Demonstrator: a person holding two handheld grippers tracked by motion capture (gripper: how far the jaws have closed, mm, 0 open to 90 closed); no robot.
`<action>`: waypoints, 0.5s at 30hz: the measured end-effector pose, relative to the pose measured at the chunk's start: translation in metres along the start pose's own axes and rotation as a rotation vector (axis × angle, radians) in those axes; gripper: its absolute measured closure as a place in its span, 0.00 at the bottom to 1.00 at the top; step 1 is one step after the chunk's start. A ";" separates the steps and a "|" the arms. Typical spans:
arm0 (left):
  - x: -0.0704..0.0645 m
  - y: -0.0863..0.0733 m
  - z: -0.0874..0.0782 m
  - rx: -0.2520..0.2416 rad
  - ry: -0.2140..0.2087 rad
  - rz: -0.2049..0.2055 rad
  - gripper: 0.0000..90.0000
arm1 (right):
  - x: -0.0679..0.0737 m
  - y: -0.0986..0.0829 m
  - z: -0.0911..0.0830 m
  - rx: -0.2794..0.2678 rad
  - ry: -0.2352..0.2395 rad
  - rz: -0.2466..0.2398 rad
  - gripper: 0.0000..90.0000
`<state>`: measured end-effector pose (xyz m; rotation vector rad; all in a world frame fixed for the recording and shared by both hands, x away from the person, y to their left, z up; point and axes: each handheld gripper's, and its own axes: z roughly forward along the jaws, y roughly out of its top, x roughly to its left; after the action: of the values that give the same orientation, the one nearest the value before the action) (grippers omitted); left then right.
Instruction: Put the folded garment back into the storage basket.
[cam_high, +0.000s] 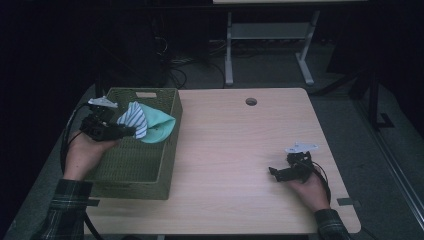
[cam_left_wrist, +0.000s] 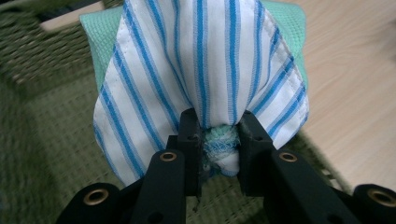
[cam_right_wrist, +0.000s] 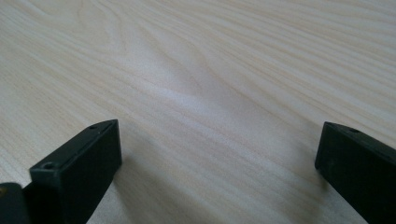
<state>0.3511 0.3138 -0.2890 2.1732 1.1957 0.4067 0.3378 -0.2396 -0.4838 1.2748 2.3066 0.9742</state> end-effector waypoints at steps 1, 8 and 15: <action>0.003 -0.002 0.001 0.001 0.007 -0.014 0.82 | 0.000 0.000 0.000 0.000 0.000 0.000 0.00; 0.021 -0.021 0.018 0.043 0.032 -0.067 0.82 | 0.000 0.000 0.000 0.001 0.000 0.000 0.00; 0.029 -0.033 0.036 0.069 0.043 -0.097 0.82 | 0.000 0.000 0.000 0.001 0.001 -0.001 0.00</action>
<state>0.3647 0.3381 -0.3389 2.1639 1.3517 0.3770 0.3378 -0.2397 -0.4837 1.2744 2.3082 0.9736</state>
